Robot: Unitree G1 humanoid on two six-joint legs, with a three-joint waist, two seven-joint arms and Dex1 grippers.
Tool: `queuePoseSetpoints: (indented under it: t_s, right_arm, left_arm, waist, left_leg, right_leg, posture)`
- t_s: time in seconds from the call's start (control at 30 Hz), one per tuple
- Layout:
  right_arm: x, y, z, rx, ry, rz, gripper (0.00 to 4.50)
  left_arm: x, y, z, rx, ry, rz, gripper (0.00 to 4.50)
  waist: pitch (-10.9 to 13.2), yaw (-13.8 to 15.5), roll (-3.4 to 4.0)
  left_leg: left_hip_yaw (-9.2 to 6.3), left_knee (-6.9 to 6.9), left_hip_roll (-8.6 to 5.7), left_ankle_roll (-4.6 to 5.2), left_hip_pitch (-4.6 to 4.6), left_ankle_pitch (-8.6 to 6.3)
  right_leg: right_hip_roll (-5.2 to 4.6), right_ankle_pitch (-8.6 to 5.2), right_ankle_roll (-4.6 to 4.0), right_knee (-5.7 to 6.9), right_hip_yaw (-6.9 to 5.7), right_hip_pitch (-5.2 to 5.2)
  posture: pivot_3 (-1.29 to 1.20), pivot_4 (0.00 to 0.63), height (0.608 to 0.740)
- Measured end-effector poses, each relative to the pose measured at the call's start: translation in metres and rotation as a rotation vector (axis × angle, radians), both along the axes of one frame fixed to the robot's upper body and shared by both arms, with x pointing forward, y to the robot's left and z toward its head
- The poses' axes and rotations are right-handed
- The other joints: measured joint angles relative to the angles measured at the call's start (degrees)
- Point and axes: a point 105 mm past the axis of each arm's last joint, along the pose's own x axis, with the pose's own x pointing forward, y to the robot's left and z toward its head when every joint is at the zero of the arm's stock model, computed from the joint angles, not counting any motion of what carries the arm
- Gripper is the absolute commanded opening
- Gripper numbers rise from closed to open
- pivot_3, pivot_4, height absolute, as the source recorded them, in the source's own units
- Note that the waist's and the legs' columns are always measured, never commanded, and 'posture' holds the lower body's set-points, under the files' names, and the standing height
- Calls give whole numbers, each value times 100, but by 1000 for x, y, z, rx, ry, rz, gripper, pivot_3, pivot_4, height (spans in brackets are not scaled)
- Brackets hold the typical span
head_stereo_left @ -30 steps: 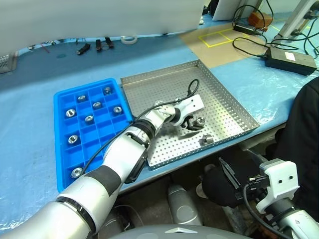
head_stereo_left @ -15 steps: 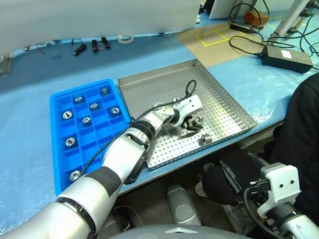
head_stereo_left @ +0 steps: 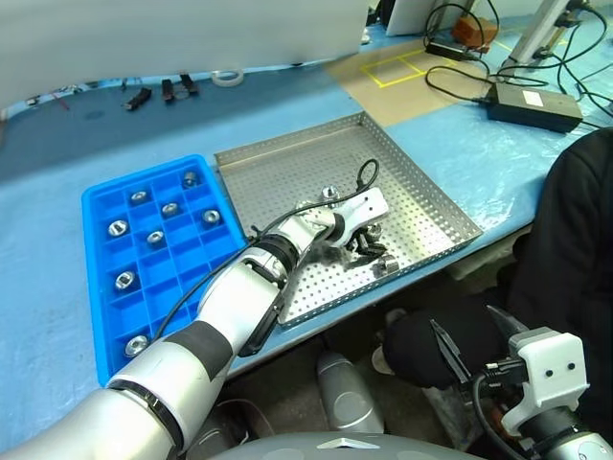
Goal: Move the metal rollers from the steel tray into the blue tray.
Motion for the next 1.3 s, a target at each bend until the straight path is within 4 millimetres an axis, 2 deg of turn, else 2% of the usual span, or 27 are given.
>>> queuePoseSetpoints:
  t_s: [0.07,0.2,0.3,0.63,0.8,0.93,1.03,1.13,1.2,1.3]
  right_arm:
    - [-2,0,-1,0,9,-4,4500]
    - [-2,0,-1,0,9,-2,4500]
    - [0,-1,1,-5,-2,3,4500]
    - [15,0,9,1,-33,38,4500]
    - [25,6,13,20,-34,92,4500]
    - [41,14,27,14,-64,191,4500]
    - [51,18,39,1,-91,276,4500]
    - [62,20,42,-12,-87,354,4500]
    - [73,21,46,-17,-97,405,4500]
    - [90,33,57,-11,-129,522,4500]
  left_arm:
    - [1,1,-2,22,-17,7,2563]
    - [2,1,-3,29,-28,16,2563]
    - [3,2,-3,28,-32,23,1711]
    - [-6,-2,3,-39,45,-46,1702]
    - [-14,-7,17,-118,66,-148,1702]
    - [-20,-5,37,-228,78,-243,1702]
    - [-15,12,50,-271,41,-270,1702]
    - [0,47,57,-268,-23,-210,1702]
    - [5,67,56,-260,-43,-165,1702]
    - [5,90,54,-264,-53,-105,1702]
  waist:
    - [0,-24,0]
    - [0,-24,0]
    - [0,-27,0]
    - [-1,-8,2]
    - [0,20,1]
    - [0,41,1]
    - [0,89,1]
    - [0,213,2]
    - [0,413,3]
    - [3,766,5]
  left_leg:
    - [-8,0,1,-4,0,-2]
    - [-17,2,-3,-5,-1,-2]
    - [-23,3,-4,-5,-1,-2]
    - [-63,9,-15,-4,-30,-1]
    - [-79,20,-20,12,-47,6]
    - [-85,43,-21,28,-52,1]
    - [-90,65,-13,38,-51,-4]
    - [-91,80,-1,40,-48,-4]
    - [-91,86,1,43,-45,-2]
    - [-92,93,10,52,-45,3]
  right_leg:
    - [0,-2,4,0,-10,2]
    - [-3,-4,7,-1,-17,10]
    - [-4,-4,7,-1,-23,13]
    - [-11,-1,2,-3,-65,19]
    - [-17,19,-32,-3,-85,23]
    - [-22,23,-38,-3,-93,35]
    - [-21,30,-49,-1,-103,46]
    - [-17,39,-61,3,-108,54]
    - [-18,46,-73,6,-113,61]
    - [-16,54,-86,14,-120,63]
  posture:
    - [-936,150,740]
    - [-936,150,740]
    - [-924,150,740]
    - [-868,150,740]
    - [-790,150,740]
    - [-674,150,740]
    - [-577,150,740]
    - [-428,150,740]
    - [-343,150,740]
    - [-243,150,740]
